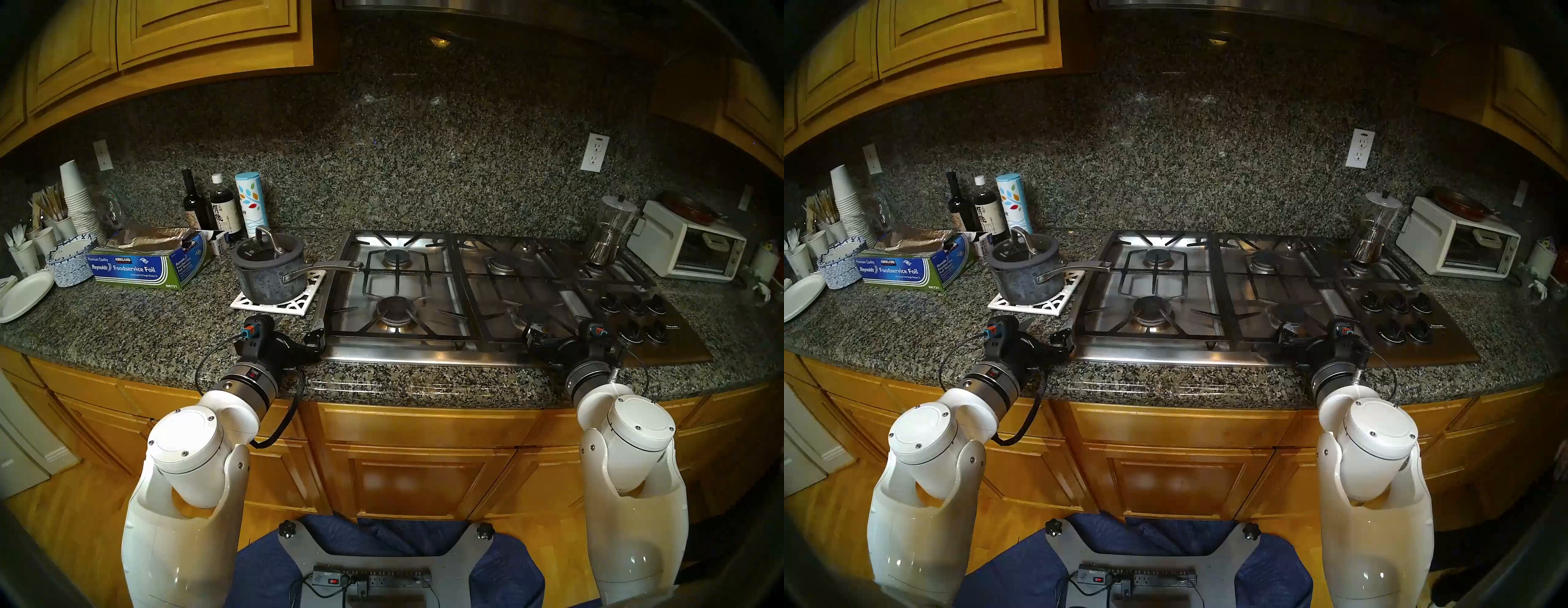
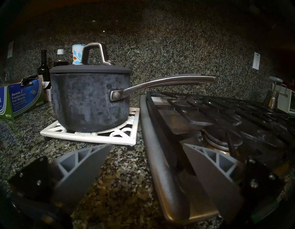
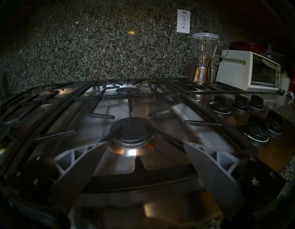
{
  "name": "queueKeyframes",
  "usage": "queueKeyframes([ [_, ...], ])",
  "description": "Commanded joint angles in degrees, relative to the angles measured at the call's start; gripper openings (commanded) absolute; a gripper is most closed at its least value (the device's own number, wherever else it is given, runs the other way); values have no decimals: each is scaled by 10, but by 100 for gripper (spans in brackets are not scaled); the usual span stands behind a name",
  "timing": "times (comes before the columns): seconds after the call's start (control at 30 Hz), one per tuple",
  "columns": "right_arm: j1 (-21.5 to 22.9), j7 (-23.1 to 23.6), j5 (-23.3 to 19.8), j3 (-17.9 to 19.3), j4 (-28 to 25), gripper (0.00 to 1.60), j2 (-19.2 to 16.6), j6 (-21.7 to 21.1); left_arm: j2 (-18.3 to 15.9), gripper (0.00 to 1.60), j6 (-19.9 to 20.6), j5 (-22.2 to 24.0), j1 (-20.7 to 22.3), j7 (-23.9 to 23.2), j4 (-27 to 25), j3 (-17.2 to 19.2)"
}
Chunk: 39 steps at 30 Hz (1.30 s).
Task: Pick up the pot, put it on the stove, take off the pot lid
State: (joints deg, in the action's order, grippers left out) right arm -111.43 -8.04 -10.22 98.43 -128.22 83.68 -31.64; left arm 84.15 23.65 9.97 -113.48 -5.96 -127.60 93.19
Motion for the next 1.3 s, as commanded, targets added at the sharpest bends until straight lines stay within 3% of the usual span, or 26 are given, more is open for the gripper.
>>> queueKeyframes([
  [0.0,12,4,19,0,-43,160,-30,-22,0,160,-5,0,6,-1,-17,0],
  [0.3,40,18,41,-15,-101,160,-64,-70,1,160,-4,-2,7,-3,-15,1],
  [0.47,54,33,73,-44,-117,160,-108,-103,2,160,-4,-2,7,-4,-15,1],
  [0.73,62,53,177,-100,-115,160,-154,-150,4,160,-4,-4,7,-5,-16,1],
  [0.9,96,66,206,-135,-116,160,-193,-169,5,160,-4,-5,7,-6,-16,2],
  [1.27,156,93,240,-195,-118,160,-195,-182,7,160,-3,-6,7,-8,-15,3],
])
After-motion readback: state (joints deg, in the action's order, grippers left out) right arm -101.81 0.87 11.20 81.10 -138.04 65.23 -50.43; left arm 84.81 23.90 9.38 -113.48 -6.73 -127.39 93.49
